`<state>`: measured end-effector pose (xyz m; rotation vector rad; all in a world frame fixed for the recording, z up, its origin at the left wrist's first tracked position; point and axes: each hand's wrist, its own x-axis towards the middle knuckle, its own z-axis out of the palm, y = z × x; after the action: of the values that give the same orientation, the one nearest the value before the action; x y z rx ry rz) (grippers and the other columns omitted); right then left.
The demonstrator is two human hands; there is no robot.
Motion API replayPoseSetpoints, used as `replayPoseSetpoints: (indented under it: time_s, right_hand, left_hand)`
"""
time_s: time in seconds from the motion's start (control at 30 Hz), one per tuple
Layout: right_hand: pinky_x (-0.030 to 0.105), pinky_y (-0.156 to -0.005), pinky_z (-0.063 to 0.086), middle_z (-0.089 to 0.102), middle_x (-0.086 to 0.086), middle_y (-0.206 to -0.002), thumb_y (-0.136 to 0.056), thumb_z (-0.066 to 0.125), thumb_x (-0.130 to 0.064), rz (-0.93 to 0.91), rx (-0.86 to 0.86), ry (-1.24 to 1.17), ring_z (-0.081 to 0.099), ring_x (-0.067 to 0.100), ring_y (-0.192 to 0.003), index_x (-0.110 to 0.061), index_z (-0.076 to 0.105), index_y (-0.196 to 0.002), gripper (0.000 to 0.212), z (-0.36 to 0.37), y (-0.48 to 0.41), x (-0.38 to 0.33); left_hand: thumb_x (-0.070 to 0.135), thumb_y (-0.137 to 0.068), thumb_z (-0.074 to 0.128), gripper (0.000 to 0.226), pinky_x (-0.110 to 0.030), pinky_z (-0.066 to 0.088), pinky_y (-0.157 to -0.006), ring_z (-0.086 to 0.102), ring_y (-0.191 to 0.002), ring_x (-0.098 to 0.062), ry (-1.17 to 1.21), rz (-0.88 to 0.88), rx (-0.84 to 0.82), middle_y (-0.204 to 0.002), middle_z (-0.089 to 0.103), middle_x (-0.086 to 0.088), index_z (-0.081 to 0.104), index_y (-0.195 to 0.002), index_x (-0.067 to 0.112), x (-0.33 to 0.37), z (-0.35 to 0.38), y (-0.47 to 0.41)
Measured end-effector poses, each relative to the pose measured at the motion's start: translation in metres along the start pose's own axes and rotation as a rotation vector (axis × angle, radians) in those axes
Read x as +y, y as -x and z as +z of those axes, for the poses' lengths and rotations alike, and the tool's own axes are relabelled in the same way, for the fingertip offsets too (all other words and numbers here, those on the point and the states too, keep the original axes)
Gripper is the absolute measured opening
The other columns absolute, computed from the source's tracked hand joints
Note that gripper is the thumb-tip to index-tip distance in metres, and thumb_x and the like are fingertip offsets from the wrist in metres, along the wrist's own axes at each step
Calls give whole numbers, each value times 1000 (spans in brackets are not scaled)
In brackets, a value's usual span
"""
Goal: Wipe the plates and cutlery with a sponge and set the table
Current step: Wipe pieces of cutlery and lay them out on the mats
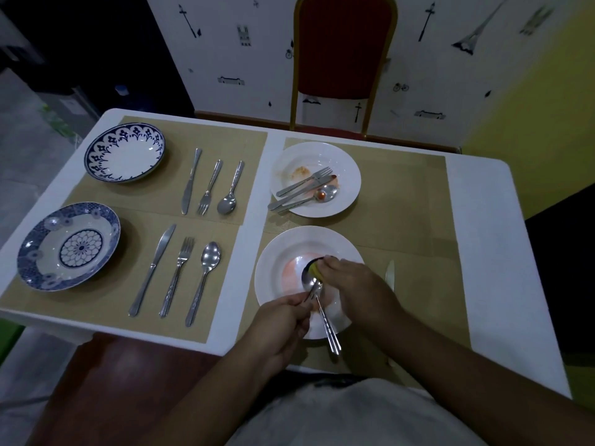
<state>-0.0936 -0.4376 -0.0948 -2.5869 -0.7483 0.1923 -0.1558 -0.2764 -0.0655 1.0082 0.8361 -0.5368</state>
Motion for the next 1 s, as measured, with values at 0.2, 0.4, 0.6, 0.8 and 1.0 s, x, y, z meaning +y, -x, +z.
replayPoseSetpoints:
  time_s: [0.2,0.4,0.6,0.8,1.0]
  right_hand:
    - [34,-97,42,61,7,-128,-79,38,-22,-172,59,-58,58,23,-115,-14,62,-124,51,-8,22,-29]
    - [29,-95,43,57,4,-133,-77,51,12,134,38,-48,57,25,-116,-18,60,-127,59,-9,-13,13]
    - [14,-101,33,55,-4,-135,-79,56,9,294,151,-290,50,8,-122,-21,56,-131,60,-15,-1,6]
    - [0,-95,27,53,-7,-135,-77,56,12,296,228,-333,43,-3,-119,-21,56,-131,64,-14,3,0]
    - [8,-98,33,50,-16,-130,-72,54,14,166,271,-288,46,0,-120,-20,58,-130,67,-17,4,-8]
  left_hand:
    - [-3,-98,53,21,-24,53,-65,62,-71,-14,64,-30,10,-76,71,-7,72,-107,2,6,-2,-3]
    - [-1,-97,56,27,-25,51,-61,63,-74,-15,-121,37,-42,-85,72,-6,79,-104,11,2,-3,4]
    - [4,-101,49,26,-24,45,-54,58,-71,-18,-157,-38,-23,-87,68,-11,75,-106,3,12,-3,1]
    - [6,-99,52,24,-23,45,-51,60,-70,-17,-165,-62,36,-91,75,-11,75,-103,6,10,-5,0]
    - [2,-94,57,26,-24,41,-58,54,-76,-18,-307,-32,74,-81,69,-5,80,-98,15,7,-6,-3]
